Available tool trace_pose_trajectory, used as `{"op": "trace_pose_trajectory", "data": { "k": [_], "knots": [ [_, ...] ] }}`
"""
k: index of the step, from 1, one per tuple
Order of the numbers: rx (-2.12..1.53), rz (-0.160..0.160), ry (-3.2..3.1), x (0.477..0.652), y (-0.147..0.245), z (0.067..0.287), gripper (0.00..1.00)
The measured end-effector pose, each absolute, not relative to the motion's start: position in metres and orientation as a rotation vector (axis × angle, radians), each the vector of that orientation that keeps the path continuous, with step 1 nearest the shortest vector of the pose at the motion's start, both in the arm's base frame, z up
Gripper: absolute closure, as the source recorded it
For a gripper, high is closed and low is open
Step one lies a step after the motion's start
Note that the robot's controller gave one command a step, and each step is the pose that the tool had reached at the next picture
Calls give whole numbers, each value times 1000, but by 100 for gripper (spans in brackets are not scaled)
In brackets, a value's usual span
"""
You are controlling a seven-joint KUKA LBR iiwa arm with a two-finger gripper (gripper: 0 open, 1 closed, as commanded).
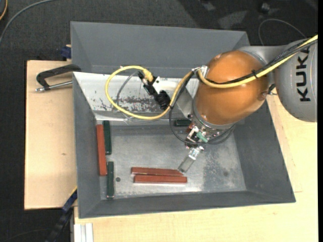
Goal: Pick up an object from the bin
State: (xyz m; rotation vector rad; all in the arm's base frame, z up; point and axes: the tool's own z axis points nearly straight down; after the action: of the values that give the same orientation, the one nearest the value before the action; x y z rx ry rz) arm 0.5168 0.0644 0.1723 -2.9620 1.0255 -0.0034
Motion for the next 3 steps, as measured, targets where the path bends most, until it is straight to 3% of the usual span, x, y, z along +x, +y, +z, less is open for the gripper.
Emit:
{"op": "trace_pose_trajectory", "data": {
  "k": [1, 2, 3],
  "knots": [
    [-2975, 13, 1010, 498, 162, 66, 0],
    [-2968, -2, 1021, 503, 157, 71, 100],
    [-2962, -8, 1016, 500, 189, 170, 100]
  ]
}}
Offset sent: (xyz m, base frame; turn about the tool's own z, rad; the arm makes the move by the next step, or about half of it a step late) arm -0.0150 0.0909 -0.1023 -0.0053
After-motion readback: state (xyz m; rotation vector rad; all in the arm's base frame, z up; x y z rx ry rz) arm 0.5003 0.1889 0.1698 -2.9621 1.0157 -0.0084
